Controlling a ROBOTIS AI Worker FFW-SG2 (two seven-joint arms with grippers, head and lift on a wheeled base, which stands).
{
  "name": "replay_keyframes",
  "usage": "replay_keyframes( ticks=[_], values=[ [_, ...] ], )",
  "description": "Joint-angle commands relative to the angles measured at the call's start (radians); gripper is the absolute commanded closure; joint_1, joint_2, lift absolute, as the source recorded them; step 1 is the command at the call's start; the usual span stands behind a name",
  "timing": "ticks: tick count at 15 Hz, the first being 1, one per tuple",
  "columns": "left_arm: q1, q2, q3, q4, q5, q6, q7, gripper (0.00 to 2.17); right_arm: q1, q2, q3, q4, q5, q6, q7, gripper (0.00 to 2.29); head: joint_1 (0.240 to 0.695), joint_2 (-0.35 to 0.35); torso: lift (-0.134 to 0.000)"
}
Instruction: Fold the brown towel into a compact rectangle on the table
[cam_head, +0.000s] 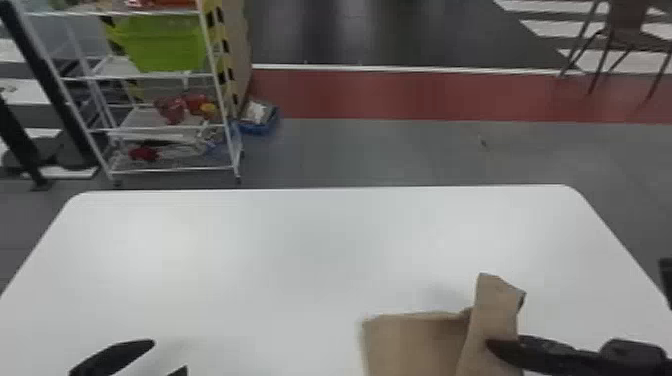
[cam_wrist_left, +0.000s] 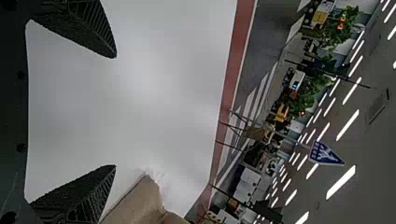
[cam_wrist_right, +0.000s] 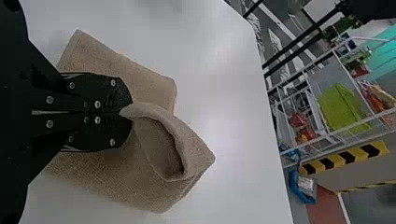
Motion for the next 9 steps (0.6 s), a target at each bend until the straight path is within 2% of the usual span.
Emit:
replay_keyframes(
  ticks=[1, 2, 4, 7, 9],
  values=[
    [0.000, -0.003, 0.001, 0.003, 0.003, -0.002, -0.002, 0.03, 0.007, -0.001, 0.055, -0.018, 0.039, 0.010, 0.003, 1.85, 0.695, 0.012, -0.122],
    [0.000, -0.003, 0.005, 0.004, 0.003, -0.002, -0.004, 0.03, 0.005, -0.001, 0.034, -0.027, 0.024, 0.020, 0.003, 1.85, 0.695, 0.046, -0.122],
    [-0.001, -0.003, 0.008, 0.006, 0.006, -0.002, -0.007, 0.03, 0.001, -0.003, -0.035, -0.056, -0.014, 0.056, 0.003, 1.85, 0.695, 0.054, -0.122],
    [-0.009, -0.003, 0.005, 0.001, 0.006, 0.001, -0.007, 0.03, 0.054, -0.012, -0.112, -0.116, -0.063, 0.063, 0.003, 1.85, 0.695, 0.016, -0.122],
    [-0.011, -0.003, 0.000, -0.003, 0.003, 0.004, -0.004, 0.03, 0.091, -0.039, -0.181, -0.139, -0.106, 0.056, 0.003, 1.85, 0.695, -0.007, -0.122]
  ],
)
